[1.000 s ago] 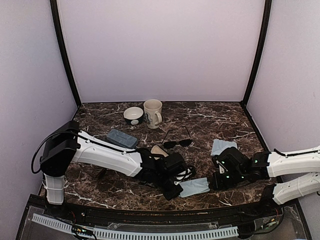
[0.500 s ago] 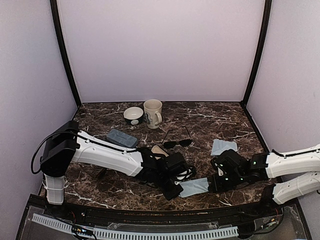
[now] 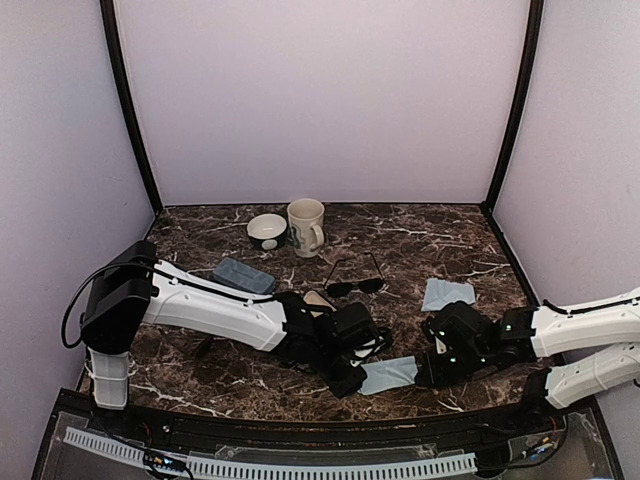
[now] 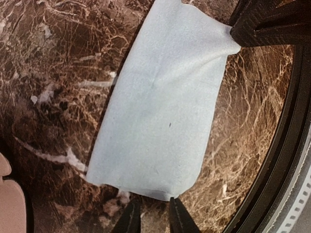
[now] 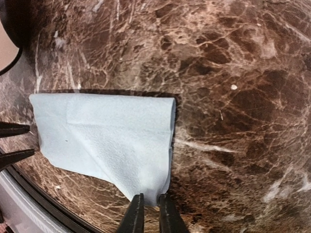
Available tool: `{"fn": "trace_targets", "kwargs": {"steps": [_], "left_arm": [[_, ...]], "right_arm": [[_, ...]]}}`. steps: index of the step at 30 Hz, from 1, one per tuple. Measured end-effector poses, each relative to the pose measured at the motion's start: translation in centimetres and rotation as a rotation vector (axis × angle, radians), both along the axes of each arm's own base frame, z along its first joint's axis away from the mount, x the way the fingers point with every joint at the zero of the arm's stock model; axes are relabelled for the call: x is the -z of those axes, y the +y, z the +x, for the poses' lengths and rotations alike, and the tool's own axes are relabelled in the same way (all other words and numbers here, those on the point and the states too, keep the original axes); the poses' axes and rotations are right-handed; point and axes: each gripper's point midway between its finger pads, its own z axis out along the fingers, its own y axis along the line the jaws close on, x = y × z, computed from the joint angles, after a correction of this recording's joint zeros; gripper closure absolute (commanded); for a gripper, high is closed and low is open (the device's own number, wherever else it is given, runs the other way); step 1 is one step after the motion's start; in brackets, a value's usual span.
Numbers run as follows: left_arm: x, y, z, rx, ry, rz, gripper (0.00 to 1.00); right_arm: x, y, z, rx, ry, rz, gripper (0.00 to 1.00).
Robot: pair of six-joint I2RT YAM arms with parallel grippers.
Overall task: Organize the sunglasses
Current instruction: Fold the glasses cleaning cloth at the center of the board, then smooth out the folded cleaning cloth at the center of the board.
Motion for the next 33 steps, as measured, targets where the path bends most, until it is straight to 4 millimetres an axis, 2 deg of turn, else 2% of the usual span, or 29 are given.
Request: {"fn": "trace_targets", "kwargs": {"steps": [4, 7, 14, 23, 29, 33], "left_arm": [[0.0, 0.0, 0.2, -0.015, -0.005, 0.002, 0.72], [0.0, 0.0, 0.4, -0.027, -0.011, 0.001, 0.65], [-0.3, -0.6, 0.5, -0.055, -0.003, -0.030, 0.54], [-0.3, -0.8, 0.8, -0.086, -0.019, -0.041, 0.52], [-0.2, -0.6, 1.2, -0.098, -0.047, -0.029, 0.53], [0.3, -0.4, 1.3, -0.103, -0.053, -0.014, 0.53]], "right_arm": [[0.3, -0.7, -0.1, 0.007, 0.000, -0.036, 0.73], [-0.2, -1.3, 0.2, 0.019, -0.022, -0.064, 0.69], [-2.0, -1.3, 1.9, 0.042, -0.088, -0.053, 0.67], [-1.9, -0.3, 2.3, 0.008, -0.099, -0.028, 0.67], [-2.2, 1.6, 2.5, -0.019, -0.101, 0.051, 0.68], [-1.6, 2.0, 2.1, -0.033, -0.088, 0.078, 0.68]]}}
